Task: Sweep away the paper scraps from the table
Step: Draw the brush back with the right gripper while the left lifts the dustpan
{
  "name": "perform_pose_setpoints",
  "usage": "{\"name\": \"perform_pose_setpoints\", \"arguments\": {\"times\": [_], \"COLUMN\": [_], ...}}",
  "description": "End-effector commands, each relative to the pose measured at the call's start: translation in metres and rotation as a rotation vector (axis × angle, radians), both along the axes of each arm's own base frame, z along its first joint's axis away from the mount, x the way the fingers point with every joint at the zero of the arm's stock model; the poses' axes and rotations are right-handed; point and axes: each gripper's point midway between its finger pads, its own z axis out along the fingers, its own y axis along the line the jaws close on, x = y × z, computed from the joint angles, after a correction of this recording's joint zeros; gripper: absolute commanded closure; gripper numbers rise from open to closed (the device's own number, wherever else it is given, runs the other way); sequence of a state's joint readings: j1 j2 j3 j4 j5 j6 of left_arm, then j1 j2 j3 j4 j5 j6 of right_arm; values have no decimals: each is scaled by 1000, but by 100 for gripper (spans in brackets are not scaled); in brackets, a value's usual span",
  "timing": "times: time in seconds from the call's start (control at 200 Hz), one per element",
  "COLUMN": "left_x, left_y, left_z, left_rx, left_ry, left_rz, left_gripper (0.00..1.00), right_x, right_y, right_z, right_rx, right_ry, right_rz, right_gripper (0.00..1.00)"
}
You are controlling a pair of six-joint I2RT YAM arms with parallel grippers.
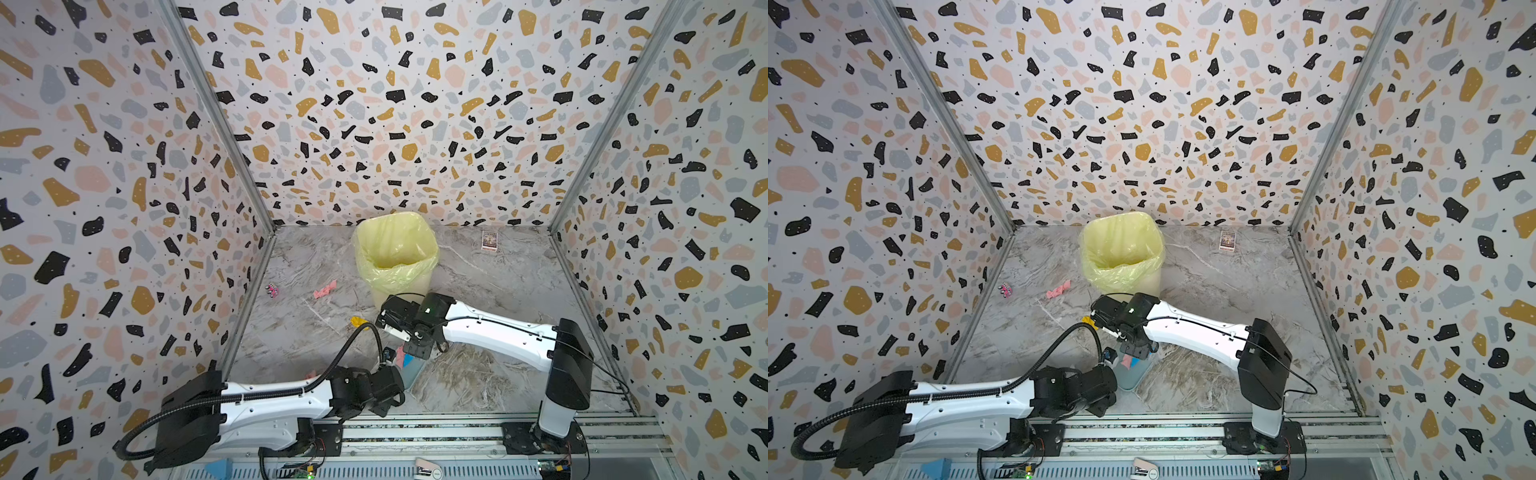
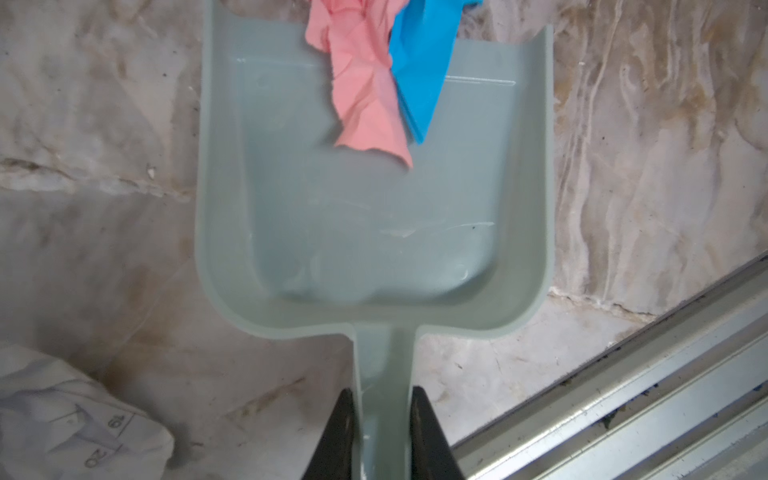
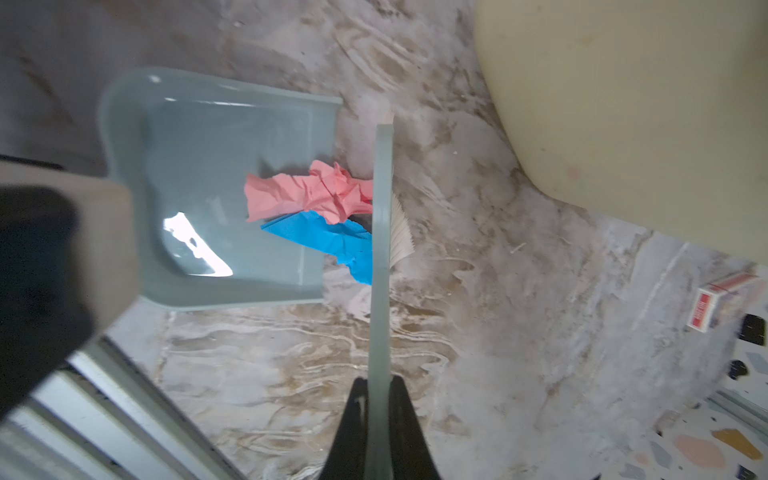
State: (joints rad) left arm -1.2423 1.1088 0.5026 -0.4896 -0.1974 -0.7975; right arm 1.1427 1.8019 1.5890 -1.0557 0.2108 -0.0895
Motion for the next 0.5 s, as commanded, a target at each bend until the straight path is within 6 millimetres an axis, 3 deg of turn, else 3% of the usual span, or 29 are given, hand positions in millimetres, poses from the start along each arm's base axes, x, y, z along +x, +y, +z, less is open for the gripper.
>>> {"name": "perform_pose_setpoints", "arguments": {"times": [0.0,0.205,0.496], "left_x": [-2,0,5], "left_y": [6,7,4], "left_z": [-5,-3,3], "left_rx": [8,4,-13], "left_ry": [17,8,-22], "left_rz": [2,9,24], "left_gripper": [100,100,100], "right_x": [-29,-35,-2], "right_y": [8,5,-29], "right_z": [16,35,43], "right_rx": [80,124,110], "right_ry": [134,153,62], "right_rz": [-10,-27,-141], "right_gripper": [100,100,100]}}
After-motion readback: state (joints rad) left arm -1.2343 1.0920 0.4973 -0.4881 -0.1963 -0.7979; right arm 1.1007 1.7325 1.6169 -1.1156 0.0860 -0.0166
